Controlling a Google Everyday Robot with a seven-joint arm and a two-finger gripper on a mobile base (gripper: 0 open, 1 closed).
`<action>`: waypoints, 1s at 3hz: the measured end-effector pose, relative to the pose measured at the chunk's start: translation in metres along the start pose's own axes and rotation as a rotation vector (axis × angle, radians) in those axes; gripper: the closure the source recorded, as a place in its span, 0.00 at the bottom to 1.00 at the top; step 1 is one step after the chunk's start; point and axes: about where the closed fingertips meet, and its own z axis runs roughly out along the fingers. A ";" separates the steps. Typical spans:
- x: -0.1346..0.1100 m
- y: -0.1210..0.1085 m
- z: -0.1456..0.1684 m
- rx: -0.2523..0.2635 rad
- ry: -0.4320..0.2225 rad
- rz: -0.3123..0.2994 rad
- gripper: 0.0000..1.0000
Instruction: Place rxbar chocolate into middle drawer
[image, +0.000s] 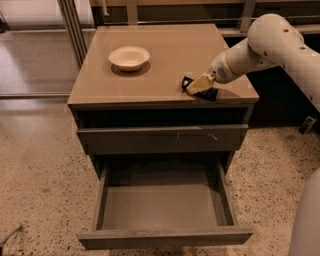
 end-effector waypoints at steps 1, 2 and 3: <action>-0.002 0.019 -0.019 -0.073 -0.037 -0.069 1.00; -0.003 0.047 -0.051 -0.178 -0.072 -0.163 1.00; 0.002 0.056 -0.050 -0.215 -0.056 -0.181 1.00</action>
Offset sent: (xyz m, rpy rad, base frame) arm -0.1186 -0.0026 0.0651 0.0758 -0.0181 0.4531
